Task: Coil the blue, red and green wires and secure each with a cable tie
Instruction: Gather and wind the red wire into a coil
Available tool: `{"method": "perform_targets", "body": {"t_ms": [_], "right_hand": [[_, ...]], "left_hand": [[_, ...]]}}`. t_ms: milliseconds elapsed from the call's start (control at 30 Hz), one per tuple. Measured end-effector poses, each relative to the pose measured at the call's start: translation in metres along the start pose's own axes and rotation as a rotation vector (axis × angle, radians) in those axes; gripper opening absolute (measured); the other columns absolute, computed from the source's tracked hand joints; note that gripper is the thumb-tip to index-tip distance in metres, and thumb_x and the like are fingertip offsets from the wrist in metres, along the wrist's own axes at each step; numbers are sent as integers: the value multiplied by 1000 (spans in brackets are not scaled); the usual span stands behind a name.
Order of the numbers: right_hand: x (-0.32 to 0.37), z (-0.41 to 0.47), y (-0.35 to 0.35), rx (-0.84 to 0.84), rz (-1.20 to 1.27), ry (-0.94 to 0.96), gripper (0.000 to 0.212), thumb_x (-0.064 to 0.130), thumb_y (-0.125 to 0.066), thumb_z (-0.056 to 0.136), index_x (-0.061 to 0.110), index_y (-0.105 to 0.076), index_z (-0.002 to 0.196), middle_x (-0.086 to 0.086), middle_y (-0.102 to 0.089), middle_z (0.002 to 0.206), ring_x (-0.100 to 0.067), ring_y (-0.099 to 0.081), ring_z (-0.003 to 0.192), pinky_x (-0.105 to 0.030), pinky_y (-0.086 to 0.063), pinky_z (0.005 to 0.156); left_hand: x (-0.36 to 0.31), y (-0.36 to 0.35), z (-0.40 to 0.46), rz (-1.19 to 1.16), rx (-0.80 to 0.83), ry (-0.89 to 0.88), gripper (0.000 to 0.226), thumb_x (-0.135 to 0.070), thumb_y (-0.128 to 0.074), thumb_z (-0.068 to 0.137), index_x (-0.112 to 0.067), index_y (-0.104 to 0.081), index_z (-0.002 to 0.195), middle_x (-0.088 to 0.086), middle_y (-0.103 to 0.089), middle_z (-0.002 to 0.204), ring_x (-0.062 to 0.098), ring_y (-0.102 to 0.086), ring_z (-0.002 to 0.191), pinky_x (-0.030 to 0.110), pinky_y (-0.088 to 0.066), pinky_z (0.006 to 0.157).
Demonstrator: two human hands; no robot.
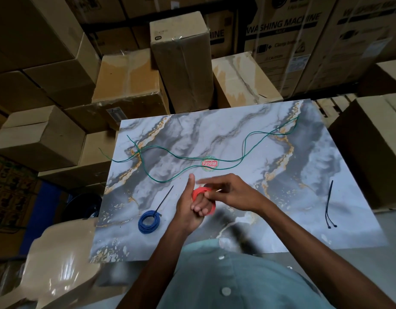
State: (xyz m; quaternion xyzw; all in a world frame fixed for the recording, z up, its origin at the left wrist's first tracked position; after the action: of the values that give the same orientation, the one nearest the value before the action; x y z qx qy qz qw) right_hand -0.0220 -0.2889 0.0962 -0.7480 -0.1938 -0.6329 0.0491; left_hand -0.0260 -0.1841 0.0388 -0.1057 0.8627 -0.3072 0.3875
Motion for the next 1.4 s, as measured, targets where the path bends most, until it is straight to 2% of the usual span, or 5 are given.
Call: {"method": "perform_targets", "body": {"t_ms": [200,300,433,767,1400], "right_hand": [[-17,-12,0,59,317,-106,37,-2,-73,91,3,-69,128,-20,-74,118,-36,-69,117,-45,-55,105],[-17,-16,-3,75,373,-154,36,0,-77,88,1,-71,123,-20,-74,117,-27,-71,112,-35,-54,103],[-24,-18,-8,-2,360,-171,37,3,-86,79,1,-73,113,-20,-76,108,-23,-72,102,-35,-54,101],[-23,-19,-16,-3,326,-195,32,-9,-88,68,4,-75,93,-9,-73,84,-16,-67,82,-22,-52,78],[-31,-15,-7,-77,290,-221,27,-16,-79,73,1,-70,92,-12,-74,82,-16,-69,80,-22,-54,74]], "left_hand": [[11,7,17,-291,168,132,47,-52,-68,89,-11,-47,97,-1,-21,33,11,-37,30,19,-31,68],[15,17,22,-299,119,136,52,-49,-64,92,-2,-50,75,3,-34,37,13,-41,36,37,-56,90],[14,11,20,-125,138,114,69,-49,-56,96,-13,-37,40,1,-28,31,19,-41,42,40,-38,113],[2,-2,-3,156,205,174,84,-43,-34,104,-15,-28,25,-1,-23,24,13,-31,24,24,-48,51],[-15,7,-2,374,-263,-53,72,-33,-46,100,-10,-29,34,3,-27,31,19,-36,29,22,-27,45]]}}
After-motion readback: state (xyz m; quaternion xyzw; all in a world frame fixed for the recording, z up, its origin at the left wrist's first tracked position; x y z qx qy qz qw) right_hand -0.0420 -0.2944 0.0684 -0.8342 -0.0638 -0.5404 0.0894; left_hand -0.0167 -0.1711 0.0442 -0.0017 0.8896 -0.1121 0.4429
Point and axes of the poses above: each hand's wrist, its own z-axis towards the middle knuckle, its own y-axis out of the back of the hand, x = y × z, the point moved 8 cm from there along z, towards the middle knuckle
